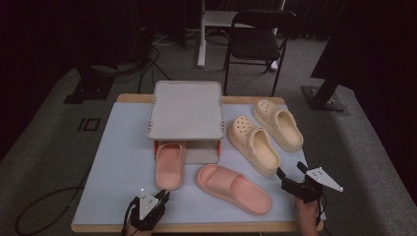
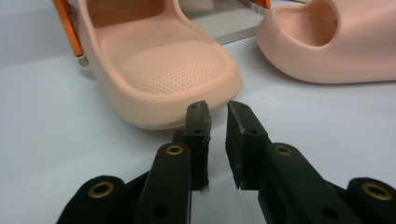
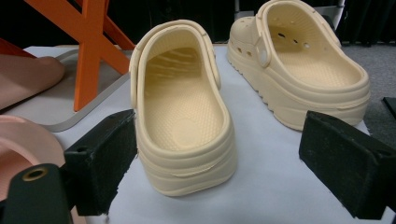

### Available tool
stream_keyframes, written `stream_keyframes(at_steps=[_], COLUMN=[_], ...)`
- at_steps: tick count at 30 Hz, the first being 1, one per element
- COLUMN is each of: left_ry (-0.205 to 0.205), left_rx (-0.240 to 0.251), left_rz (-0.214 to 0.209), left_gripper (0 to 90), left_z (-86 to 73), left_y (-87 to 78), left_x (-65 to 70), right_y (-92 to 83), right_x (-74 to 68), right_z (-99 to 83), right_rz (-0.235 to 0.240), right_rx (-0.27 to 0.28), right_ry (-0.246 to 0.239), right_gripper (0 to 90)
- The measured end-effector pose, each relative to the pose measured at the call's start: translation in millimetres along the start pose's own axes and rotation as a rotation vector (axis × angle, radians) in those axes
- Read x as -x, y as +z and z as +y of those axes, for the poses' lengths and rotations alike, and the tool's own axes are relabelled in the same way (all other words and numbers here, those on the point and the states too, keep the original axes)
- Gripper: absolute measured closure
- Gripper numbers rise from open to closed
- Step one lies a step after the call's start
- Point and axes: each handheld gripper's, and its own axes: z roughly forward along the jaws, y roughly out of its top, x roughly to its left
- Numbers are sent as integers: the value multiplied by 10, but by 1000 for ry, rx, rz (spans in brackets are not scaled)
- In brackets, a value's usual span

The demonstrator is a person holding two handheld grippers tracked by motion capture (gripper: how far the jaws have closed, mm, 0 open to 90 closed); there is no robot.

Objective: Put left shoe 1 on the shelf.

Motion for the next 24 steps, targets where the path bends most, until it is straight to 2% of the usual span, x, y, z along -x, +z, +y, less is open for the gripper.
stream_keyframes(at_steps=[2,10,24], left_ry=[-8,-3,-44], left_rx=[-4,-1,-14], left_rz=[-9,-12,16], left_gripper=[815,816,816], left_z=[9,90,225], left_y=[33,129,384], left_x=[-12,-27,-163], right_y=[0,4,5], right_x=[-7,-5,3], right_z=[2,1,-5], right_rz=[1,-1,1], right_rx=[1,-2,1], right_ry=[-2,1,6], right_gripper=[109,109,109])
